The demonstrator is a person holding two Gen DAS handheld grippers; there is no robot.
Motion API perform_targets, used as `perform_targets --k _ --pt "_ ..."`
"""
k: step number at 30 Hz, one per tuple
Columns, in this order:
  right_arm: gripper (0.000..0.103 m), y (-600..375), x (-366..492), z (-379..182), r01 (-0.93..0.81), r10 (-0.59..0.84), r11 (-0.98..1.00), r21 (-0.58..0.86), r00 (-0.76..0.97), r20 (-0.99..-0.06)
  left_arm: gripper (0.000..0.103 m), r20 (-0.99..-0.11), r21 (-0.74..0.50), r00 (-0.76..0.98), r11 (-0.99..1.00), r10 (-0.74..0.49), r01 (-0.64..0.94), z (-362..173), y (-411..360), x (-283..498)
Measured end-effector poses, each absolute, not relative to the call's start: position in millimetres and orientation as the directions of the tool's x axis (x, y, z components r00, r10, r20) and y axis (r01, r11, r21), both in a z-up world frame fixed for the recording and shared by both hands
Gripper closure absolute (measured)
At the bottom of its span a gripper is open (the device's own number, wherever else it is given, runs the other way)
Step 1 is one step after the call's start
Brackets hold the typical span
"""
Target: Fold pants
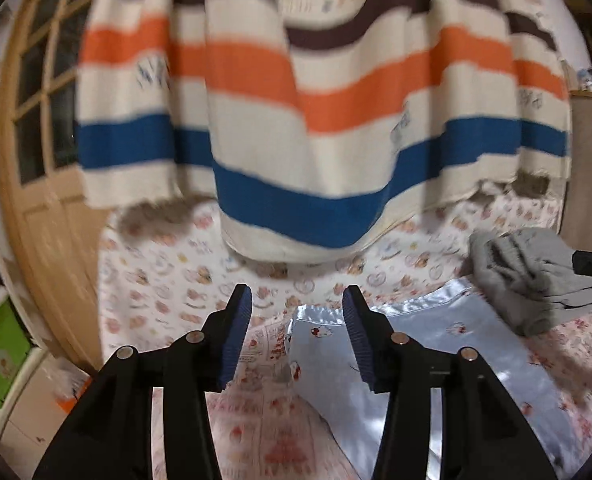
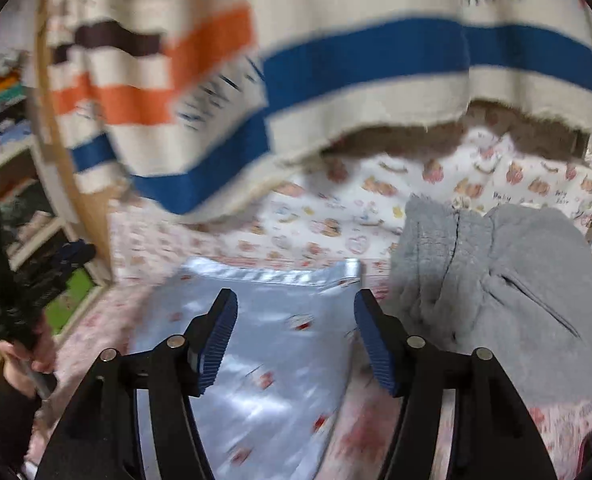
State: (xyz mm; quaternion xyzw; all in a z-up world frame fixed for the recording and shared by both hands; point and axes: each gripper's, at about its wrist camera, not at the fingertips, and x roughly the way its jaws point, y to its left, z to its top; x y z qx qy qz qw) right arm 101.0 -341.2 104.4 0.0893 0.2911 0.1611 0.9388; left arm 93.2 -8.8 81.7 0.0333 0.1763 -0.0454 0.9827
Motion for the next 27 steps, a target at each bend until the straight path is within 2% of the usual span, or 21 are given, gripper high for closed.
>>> perform_targets --k 5,9,12,15,18,21,23,27 --pt "0.036 -346.1 22.2 119.6 -0.301 0.423 0.898 0.321 0.791 -0.442 0.057 -0.249 0.046 0.966 0.996 -0.065 0.079 95.3 -17.4 9.0" --pt "0.036 -352.7 -32.5 113.8 -0.325 0.469 0.868 0.376 0.786 -0.402 0.057 -0.237 0.023 0.969 0.996 -0.072 0.08 85.8 -23.6 -42.1" --pt "0.036 -355.3 -67.4 102.8 -0.296 0.441 0.877 0.379 0.809 -0.388 0.057 -0.252 -0.005 0.962 0.994 -0.108 0.11 71.9 -30.0 -70.6" --pt "0.036 -351.7 -92.2 79.4 -0.258 0.411 0.887 0.383 0.82 -0.399 0.057 -0.266 0.023 0.958 0.993 -0.107 0.117 53.4 -45.1 -96.0" --pt "0.036 -348.3 -105.4 51.1 -0.221 0.412 0.874 0.433 0.81 -0.417 0.063 -0.31 0.032 0.943 0.99 -0.122 0.139 34.2 -61.4 -113.4" --pt "0.037 -341.9 -111.6 23.5 -0.196 0.429 0.851 0.487 0.794 -0.43 0.069 -0.373 -0.03 0.908 0.981 -0.191 0.194 13.6 -73.8 -119.2" --pt "0.042 -336.1 -112.4 8.8 -0.175 0.423 0.852 0.494 0.787 -0.45 0.072 -0.411 -0.063 0.875 0.965 -0.256 0.253 1.9 -83.6 -119.7" --pt "0.045 -335.2 -113.7 -14.0 -0.128 0.43 0.826 0.549 0.773 -0.467 0.074 -0.449 -0.038 0.837 0.943 -0.312 0.331 -11.7 -105.4 -122.0"
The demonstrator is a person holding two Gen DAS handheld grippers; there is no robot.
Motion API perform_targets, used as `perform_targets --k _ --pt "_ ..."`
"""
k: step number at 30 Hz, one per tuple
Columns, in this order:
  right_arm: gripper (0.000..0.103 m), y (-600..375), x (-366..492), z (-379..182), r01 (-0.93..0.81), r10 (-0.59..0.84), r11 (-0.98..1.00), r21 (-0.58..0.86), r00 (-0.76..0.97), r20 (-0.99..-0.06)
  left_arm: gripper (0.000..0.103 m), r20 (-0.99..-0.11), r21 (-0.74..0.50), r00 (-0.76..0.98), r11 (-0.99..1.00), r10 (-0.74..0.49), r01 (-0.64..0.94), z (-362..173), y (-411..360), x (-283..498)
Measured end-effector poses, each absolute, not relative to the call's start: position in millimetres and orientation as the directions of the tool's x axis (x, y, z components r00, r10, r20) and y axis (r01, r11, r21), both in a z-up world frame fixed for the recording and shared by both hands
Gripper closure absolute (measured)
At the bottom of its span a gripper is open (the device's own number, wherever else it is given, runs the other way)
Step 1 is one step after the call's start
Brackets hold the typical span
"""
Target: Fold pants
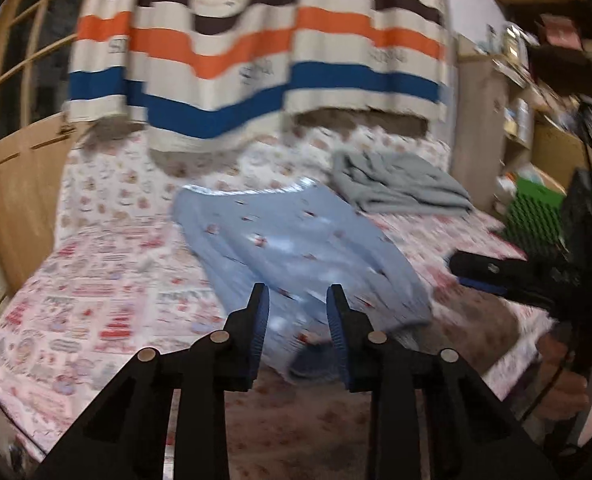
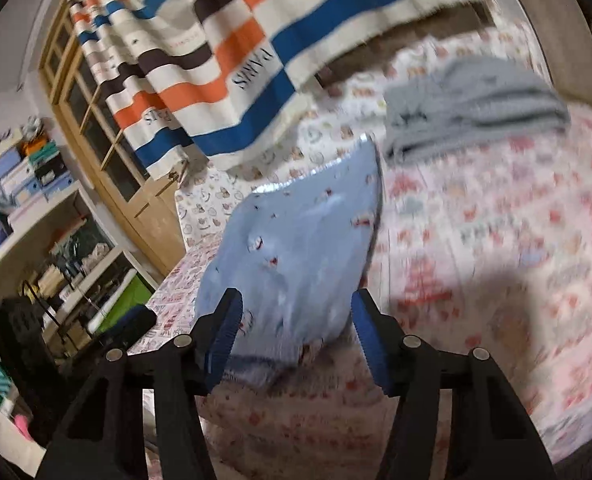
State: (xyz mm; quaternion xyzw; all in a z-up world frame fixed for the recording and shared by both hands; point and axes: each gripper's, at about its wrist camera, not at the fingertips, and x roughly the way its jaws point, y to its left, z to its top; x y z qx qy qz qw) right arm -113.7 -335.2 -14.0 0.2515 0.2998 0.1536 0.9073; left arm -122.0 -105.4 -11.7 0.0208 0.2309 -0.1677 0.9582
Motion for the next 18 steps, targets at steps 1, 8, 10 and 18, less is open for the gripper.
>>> perform_targets --k 1,8,10,18 --pt "0.045 -335.6 -114.2 -16.5 -0.128 0.431 0.825 0.551 0.773 -0.467 0.074 -0.469 -0.018 0.828 0.94 -0.308 0.34 -15.2 -112.1 -121.4" --pt "0.045 -328.9 -115.3 -32.9 -0.123 0.443 0.827 0.549 0.744 -0.5 0.074 -0.562 -0.012 0.798 0.967 -0.218 0.256 -42.0 -120.3 -103.8" --pt "0.045 -326.9 -110.9 -39.2 -0.131 0.465 0.818 0.56 0.723 -0.511 0.076 -0.562 -0.01 0.801 0.97 -0.206 0.243 -43.9 -117.6 -105.3" --pt "0.063 -308.7 -100.8 -37.3 -0.186 0.502 0.81 0.556 0.71 -0.494 0.091 -0.526 -0.079 0.818 0.971 -0.234 0.227 -32.6 -97.9 -117.5"
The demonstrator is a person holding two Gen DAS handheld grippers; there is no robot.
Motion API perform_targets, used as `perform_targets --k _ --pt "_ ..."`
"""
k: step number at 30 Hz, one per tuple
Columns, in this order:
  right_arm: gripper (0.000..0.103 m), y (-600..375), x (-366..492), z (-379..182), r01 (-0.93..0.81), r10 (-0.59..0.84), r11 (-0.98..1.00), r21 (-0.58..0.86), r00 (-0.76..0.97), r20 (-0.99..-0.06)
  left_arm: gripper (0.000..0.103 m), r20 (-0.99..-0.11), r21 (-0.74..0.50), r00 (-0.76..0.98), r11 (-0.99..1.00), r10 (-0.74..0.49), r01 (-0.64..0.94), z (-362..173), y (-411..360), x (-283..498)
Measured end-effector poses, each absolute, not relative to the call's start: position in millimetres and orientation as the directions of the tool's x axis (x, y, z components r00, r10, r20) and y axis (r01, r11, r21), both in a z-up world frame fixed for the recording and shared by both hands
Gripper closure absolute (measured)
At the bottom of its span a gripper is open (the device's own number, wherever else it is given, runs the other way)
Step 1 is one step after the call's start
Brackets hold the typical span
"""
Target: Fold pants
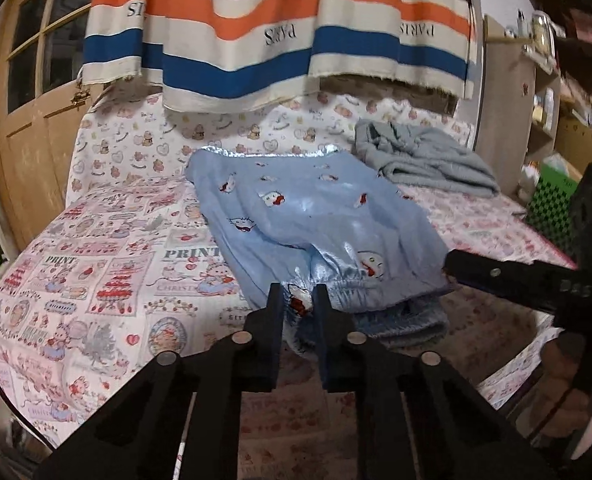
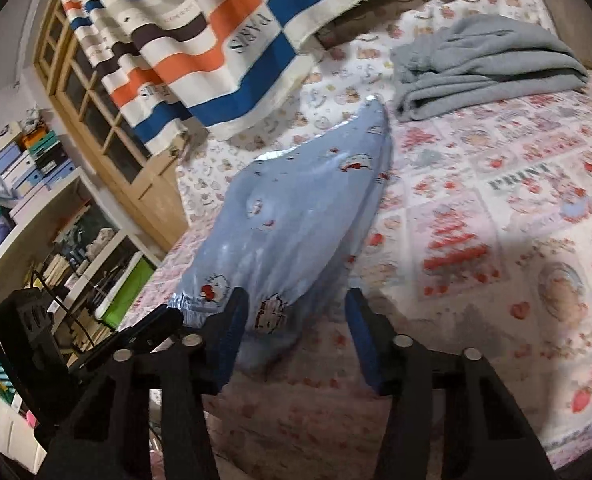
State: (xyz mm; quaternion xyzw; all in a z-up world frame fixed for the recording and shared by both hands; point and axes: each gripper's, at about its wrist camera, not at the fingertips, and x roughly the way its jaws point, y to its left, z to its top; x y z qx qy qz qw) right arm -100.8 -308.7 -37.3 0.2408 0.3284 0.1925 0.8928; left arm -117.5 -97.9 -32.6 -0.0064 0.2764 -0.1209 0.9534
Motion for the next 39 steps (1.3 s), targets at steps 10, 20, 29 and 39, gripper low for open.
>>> perform_targets --k 10,20,29,39 --pt "0.095 -290.4 -99.2 -31.6 -0.219 0.532 0.797 0.563 0.695 -0.483 0.094 -0.532 -0.122 0.815 0.973 -0.231 0.196 -33.9 -75.1 -123.1" --pt "0.069 -291.0 -92.8 -31.0 -0.184 0.511 0.802 0.569 0.706 -0.491 0.092 -0.54 -0.144 0.8 0.965 -0.263 0.22 -38.3 -74.2 -125.1" --pt "0.073 -273.7 -82.3 -34.6 -0.156 0.47 0.835 0.528 0.701 -0.536 0.08 -0.553 -0.117 0.797 0.97 -0.241 0.213 -43.4 -80.7 -120.7" --pt "0.094 -270.9 -112.2 -27.1 -0.174 0.46 0.846 0.504 0.717 -0.524 0.093 -0.545 -0.135 0.793 0.962 -0.272 0.237 -40.8 -77.7 -131.9"
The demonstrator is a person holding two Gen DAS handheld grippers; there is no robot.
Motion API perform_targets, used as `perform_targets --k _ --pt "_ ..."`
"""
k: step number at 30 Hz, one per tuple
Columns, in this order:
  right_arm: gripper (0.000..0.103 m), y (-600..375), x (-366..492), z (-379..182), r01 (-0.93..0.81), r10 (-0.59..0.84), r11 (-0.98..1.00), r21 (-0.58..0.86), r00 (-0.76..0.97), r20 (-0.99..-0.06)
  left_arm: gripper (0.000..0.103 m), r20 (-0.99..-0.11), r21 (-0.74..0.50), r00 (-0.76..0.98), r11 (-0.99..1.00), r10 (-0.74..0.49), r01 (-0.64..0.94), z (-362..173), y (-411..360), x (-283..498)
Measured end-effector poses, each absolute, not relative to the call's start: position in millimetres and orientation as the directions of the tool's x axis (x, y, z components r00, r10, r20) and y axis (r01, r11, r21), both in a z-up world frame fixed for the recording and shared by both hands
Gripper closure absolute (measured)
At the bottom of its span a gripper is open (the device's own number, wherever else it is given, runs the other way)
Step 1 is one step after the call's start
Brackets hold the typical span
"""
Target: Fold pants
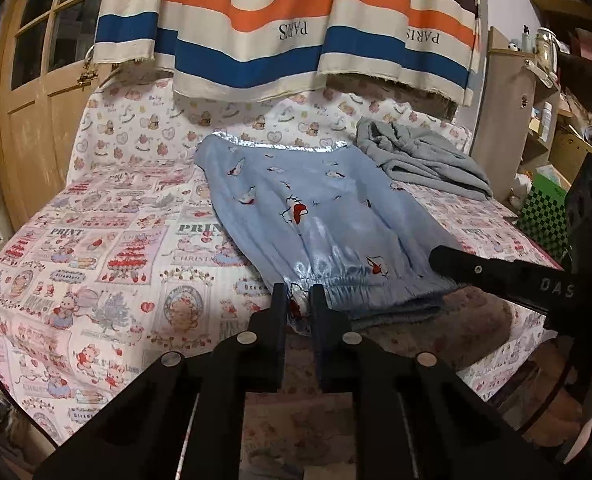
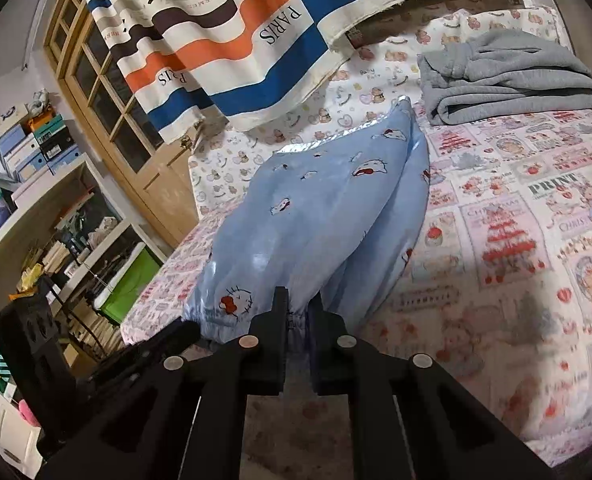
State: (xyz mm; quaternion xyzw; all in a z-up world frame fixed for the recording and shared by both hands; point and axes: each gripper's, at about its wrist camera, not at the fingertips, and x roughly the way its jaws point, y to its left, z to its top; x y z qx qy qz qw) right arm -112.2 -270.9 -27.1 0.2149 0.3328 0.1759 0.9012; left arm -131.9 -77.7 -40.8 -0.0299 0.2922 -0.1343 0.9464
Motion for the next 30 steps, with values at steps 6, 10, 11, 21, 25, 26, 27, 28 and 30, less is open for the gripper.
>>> perform_targets --k 6,10,11,21,25,26,27,28,30 --pt "0.094 -274.5 -110.2 -48.7 -0.134 0.444 0.852 0.507 0.698 -0.562 0.089 -0.579 -0.11 0.777 0.968 -0.247 0.226 -54.4 -77.2 -128.4" --pt "0.092 -272.3 -114.0 -45.9 -0.144 0.429 0.866 0.478 0.706 -0.563 0.087 -0.577 -0.11 0.777 0.967 -0.252 0.231 -54.4 -76.4 -131.0" --pt "0.09 -272.1 -115.9 -44.6 -0.152 0.421 0.874 0.462 0.711 -0.563 0.086 -0.575 -0.112 0.777 0.965 -0.258 0.238 -53.8 -75.7 -132.4" --pt "0.067 -307.3 -141.0 -18.5 -0.15 0.283 0.949 0.275 0.788 -0.546 0.07 -0.55 -0.028 0.811 0.975 -0.2 0.222 -41.4 -55.1 -153.5" --pt "0.057 -309.2 -139.0 -15.3 -0.187 0.218 0.976 0.114 0.77 -0.6 0.066 -0.582 0.076 0.801 0.971 -0.14 0.226 -44.2 -54.2 -146.0" --pt "0.057 -306.6 -139.5 -13.5 -0.207 0.205 0.976 0.069 0.766 -0.61 0.065 -0.618 0.079 0.772 0.965 -0.149 0.249 -46.8 -54.3 -140.3" --pt "0.057 -303.8 -141.3 -10.7 -0.22 0.193 0.975 0.029 0.771 -0.607 0.065 -0.649 0.059 0.741 0.959 -0.173 0.276 -49.4 -53.4 -135.5" --pt "0.057 -299.4 -144.2 -4.8 -0.247 0.195 0.969 -0.007 0.783 -0.591 0.065 -0.667 0.025 0.717 0.955 -0.204 0.295 -50.8 -51.7 -132.4" --pt "0.057 -294.0 -145.4 6.0 -0.311 0.266 0.95 0.019 0.779 -0.567 0.065 -0.684 -0.047 0.678 0.944 -0.269 0.327 -50.5 -50.8 -128.6"
